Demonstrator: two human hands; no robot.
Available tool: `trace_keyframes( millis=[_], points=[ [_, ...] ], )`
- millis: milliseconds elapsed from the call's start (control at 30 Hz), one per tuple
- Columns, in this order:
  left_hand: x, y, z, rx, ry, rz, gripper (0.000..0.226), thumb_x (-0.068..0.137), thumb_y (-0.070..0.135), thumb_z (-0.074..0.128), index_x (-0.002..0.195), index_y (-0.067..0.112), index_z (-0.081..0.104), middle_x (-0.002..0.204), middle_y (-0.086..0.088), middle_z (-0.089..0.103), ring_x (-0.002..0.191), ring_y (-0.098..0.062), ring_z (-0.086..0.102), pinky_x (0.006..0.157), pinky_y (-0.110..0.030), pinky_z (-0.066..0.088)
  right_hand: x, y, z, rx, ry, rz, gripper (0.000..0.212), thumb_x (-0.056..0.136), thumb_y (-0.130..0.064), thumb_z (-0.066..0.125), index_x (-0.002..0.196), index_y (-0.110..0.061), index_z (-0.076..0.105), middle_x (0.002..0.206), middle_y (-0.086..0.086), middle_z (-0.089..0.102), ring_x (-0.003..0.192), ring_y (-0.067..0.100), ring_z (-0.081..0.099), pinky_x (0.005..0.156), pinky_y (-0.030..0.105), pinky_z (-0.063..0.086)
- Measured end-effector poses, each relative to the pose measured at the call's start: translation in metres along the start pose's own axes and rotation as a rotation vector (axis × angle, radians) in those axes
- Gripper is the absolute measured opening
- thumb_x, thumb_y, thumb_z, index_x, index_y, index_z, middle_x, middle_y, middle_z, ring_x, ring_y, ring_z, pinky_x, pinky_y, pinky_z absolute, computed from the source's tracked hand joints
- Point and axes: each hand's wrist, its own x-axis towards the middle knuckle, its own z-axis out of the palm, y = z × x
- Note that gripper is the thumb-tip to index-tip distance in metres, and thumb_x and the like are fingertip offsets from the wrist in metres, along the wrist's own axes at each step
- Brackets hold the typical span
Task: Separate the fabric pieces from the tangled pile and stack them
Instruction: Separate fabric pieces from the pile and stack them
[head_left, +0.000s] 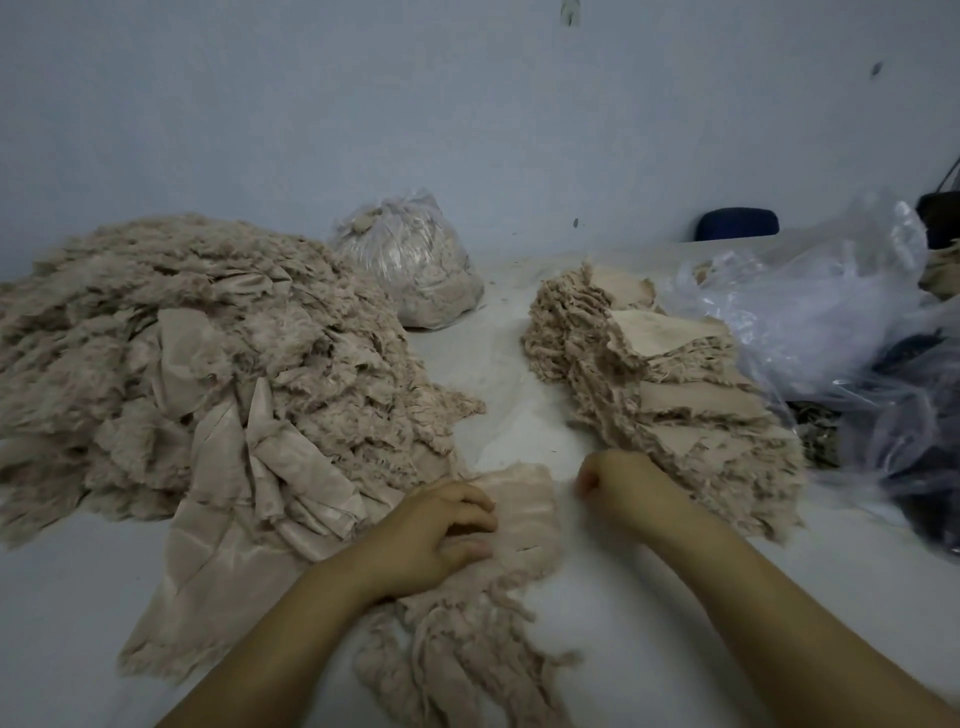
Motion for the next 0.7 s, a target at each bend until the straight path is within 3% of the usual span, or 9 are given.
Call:
trace_keyframes(
  millis=[67, 133, 233, 300, 367, 433, 533, 633, 700],
  points=[
    [0.004, 0.008, -0.001, -0.115, 0.145, -0.021, 0.019, 0.087, 0.023, 0.067, 0.103, 0.015, 0.073, 0.112, 0.01, 0.064, 0.105, 0.003, 0.054, 0.097, -0.022, 0.041, -0.002, -0.002, 0.003, 0.167, 0.105, -0.052, 0.024, 0.094, -0.011, 0.05, 0.112, -0.015, 0.066, 0.12, 0.006, 0.065, 0.11, 0.02, 0.06, 0.087, 0.022, 0.041],
    [0.011, 0.022, 0.002, -0.078, 0.225, -0.055, 0.027, 0.09, 0.028, 0.062, 0.113, 0.017, 0.068, 0.119, 0.008, 0.063, 0.11, 0.0, 0.055, 0.1, -0.015, 0.038, 0.001, -0.011, 0.012, 0.316, 0.164, -0.07, 0.029, 0.096, -0.019, 0.05, 0.123, -0.014, 0.061, 0.124, 0.007, 0.062, 0.113, 0.021, 0.058, 0.091, 0.023, 0.04],
    [0.015, 0.034, 0.025, 0.204, -0.075, -0.176, 0.077, 0.089, 0.06, 0.044, 0.148, 0.013, 0.027, 0.156, -0.003, 0.021, 0.143, -0.015, 0.017, 0.115, -0.022, 0.01, 0.013, -0.019, 0.023, 0.349, 0.157, 0.004, 0.039, 0.094, -0.031, 0.055, 0.129, -0.015, 0.055, 0.125, 0.008, 0.057, 0.113, 0.025, 0.056, 0.094, 0.028, 0.043],
    [0.012, 0.035, 0.035, 0.341, -0.196, -0.24, 0.096, 0.084, 0.073, 0.034, 0.151, 0.01, 0.003, 0.159, -0.006, -0.005, 0.146, -0.017, -0.007, 0.117, -0.029, -0.006, 0.018, -0.02, 0.025, 0.249, 0.223, 0.027, 0.029, 0.094, -0.018, 0.052, 0.122, -0.016, 0.057, 0.124, 0.008, 0.052, 0.11, 0.029, 0.057, 0.09, 0.033, 0.047],
    [0.009, 0.033, 0.036, 0.317, -0.195, -0.249, 0.106, 0.079, 0.079, 0.034, 0.151, 0.01, -0.003, 0.159, -0.005, -0.009, 0.145, -0.015, -0.012, 0.116, -0.028, -0.008, 0.015, -0.023, 0.026, 0.276, 0.358, 0.016, 0.028, 0.093, -0.008, 0.047, 0.119, -0.015, 0.054, 0.125, 0.008, 0.05, 0.107, 0.03, 0.057, 0.085, 0.035, 0.047],
    [0.008, 0.033, 0.031, 0.206, -0.148, -0.204, 0.107, 0.075, 0.08, 0.041, 0.151, 0.013, 0.007, 0.159, -0.001, 0.003, 0.146, -0.015, -0.002, 0.118, -0.028, 0.001, 0.007, -0.029, 0.032, 0.403, 0.441, -0.173, 0.025, 0.095, -0.011, 0.048, 0.118, -0.014, 0.058, 0.118, 0.007, 0.055, 0.104, 0.025, 0.057, 0.088, 0.035, 0.045],
    [0.003, 0.03, 0.028, 0.194, -0.084, -0.19, 0.109, 0.067, 0.086, 0.039, 0.146, 0.014, 0.021, 0.156, 0.0, 0.015, 0.146, -0.021, 0.007, 0.117, -0.034, 0.017, -0.008, -0.034, 0.051, 0.28, 0.21, -0.5, 0.039, 0.102, -0.025, 0.039, 0.139, -0.016, 0.045, 0.134, 0.006, 0.048, 0.123, 0.021, 0.042, 0.104, 0.029, 0.032],
    [-0.005, 0.02, 0.023, 0.366, -0.18, -0.366, 0.135, 0.05, 0.097, 0.014, 0.149, 0.01, -0.012, 0.157, -0.005, -0.02, 0.145, -0.017, -0.013, 0.117, -0.035, 0.004, -0.01, -0.029, 0.059, -0.054, 0.075, -0.461, 0.051, 0.104, -0.04, 0.025, 0.15, -0.02, 0.025, 0.155, -0.003, 0.025, 0.138, 0.018, 0.021, 0.109, 0.033, 0.018],
    [-0.012, 0.017, 0.02, 0.369, -0.189, -0.396, 0.133, 0.051, 0.097, 0.011, 0.149, 0.01, -0.015, 0.156, -0.003, -0.023, 0.145, -0.014, -0.011, 0.116, -0.032, 0.005, -0.015, -0.033, 0.059, -0.125, 0.079, -0.419, 0.052, 0.104, -0.04, 0.022, 0.15, -0.016, 0.024, 0.157, -0.002, 0.021, 0.14, 0.019, 0.018, 0.109, 0.035, 0.016]
  ],
)
